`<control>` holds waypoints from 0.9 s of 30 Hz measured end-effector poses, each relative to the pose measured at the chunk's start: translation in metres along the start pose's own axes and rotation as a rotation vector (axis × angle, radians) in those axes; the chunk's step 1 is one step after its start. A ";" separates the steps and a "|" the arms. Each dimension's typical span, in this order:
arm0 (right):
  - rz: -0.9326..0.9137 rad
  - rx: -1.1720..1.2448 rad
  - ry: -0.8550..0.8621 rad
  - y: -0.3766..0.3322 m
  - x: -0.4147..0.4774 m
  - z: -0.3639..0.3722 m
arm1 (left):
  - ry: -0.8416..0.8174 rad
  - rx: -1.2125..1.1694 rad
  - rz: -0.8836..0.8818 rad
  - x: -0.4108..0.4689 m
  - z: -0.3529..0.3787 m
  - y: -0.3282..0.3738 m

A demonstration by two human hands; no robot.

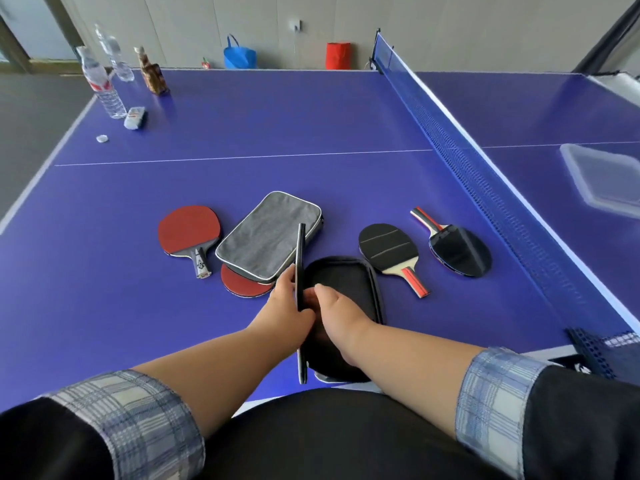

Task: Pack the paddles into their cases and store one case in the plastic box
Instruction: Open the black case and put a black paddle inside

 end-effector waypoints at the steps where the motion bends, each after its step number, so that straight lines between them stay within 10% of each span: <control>1: -0.022 -0.030 -0.038 0.001 -0.001 0.009 | 0.024 0.003 0.002 -0.004 -0.007 -0.004; 8: -0.299 -0.746 -0.275 0.008 0.017 0.050 | 0.255 0.617 -0.157 -0.012 -0.044 -0.049; 12: -0.188 -1.153 -0.264 0.035 0.038 0.053 | 0.123 1.011 -0.065 -0.011 -0.051 -0.077; 18: -0.124 -1.171 -0.296 0.074 0.056 0.042 | -0.336 1.227 -0.003 -0.009 -0.033 -0.107; 27: -0.253 -0.875 -0.066 0.063 0.066 -0.041 | -0.172 1.145 0.142 0.032 0.010 -0.046</control>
Point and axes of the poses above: each hand's wrist, its own x-axis towards the middle knuckle, its own z-axis out of the palm, y = z × x, the point moved 1 cm from there along x, towards the middle knuckle, and after that the axes turned 6 degrees about y, right-handed, at the moved point
